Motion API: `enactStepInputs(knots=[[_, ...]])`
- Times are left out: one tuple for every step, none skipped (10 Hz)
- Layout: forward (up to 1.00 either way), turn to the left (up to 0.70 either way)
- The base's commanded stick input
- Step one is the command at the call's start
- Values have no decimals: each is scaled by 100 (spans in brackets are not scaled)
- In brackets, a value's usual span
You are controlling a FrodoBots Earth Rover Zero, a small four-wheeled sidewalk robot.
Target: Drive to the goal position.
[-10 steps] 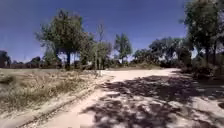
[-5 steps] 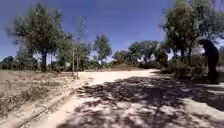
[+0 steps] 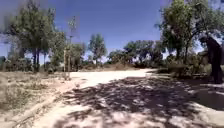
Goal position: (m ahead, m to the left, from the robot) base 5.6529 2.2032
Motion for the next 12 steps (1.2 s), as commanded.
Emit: enactStepInputs(knots=[[85,0],[85,0],[85,0],[85,0],[85,30],[85,24],[85,0],[85,0],[85,0],[85,0],[85,0],[85,0]])
